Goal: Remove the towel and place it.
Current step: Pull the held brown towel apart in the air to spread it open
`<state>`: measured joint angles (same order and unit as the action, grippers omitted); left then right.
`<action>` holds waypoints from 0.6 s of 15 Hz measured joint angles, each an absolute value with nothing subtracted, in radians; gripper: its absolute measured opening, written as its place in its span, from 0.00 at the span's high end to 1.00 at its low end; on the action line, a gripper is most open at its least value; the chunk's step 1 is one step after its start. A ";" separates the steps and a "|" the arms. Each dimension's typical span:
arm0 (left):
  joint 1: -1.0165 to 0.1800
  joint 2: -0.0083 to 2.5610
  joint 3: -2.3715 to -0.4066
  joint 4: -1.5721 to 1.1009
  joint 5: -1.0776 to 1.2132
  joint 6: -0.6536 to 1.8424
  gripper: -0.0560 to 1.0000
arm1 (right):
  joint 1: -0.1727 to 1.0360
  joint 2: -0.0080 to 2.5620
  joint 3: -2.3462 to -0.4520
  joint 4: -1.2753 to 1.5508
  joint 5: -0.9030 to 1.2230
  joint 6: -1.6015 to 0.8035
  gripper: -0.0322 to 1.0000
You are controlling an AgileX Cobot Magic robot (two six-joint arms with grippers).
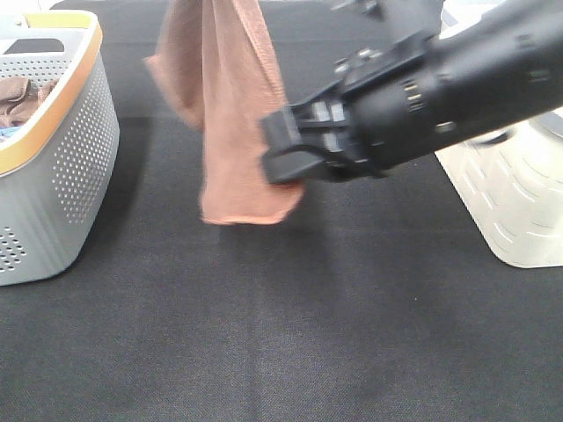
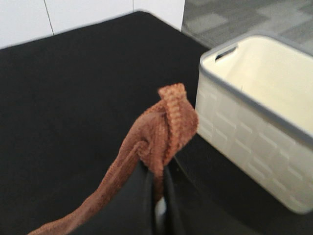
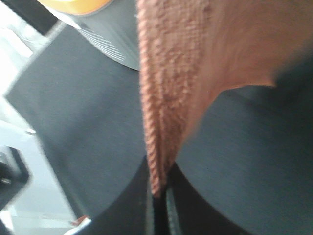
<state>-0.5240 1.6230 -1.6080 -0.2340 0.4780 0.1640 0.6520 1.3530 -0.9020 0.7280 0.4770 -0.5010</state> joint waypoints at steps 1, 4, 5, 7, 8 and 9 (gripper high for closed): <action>-0.524 1.623 -1.608 -0.217 0.525 0.167 0.93 | 0.613 1.324 -0.940 0.558 0.528 -0.349 0.97; -0.524 1.623 -1.608 -0.174 0.541 0.167 0.93 | 0.511 1.317 -1.056 0.277 0.600 -0.151 0.97; -0.524 1.623 -1.608 -0.143 0.536 0.167 0.93 | 0.488 1.324 -1.094 0.220 0.601 -0.132 0.97; -0.524 1.636 -1.608 -0.060 0.498 0.167 0.93 | 0.452 1.361 -1.186 0.163 0.598 -0.118 0.97; -0.524 1.657 -1.608 -0.020 0.470 0.167 0.93 | 0.445 1.394 -1.228 0.130 0.596 -0.117 0.97; -0.524 1.657 -1.608 -0.020 0.470 0.167 0.93 | 0.445 1.394 -1.228 0.130 0.596 -0.117 0.97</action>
<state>-0.5240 1.6570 -1.6080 -0.0200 0.4700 0.1670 0.4450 1.3940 -1.2280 0.1300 0.5960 -0.1170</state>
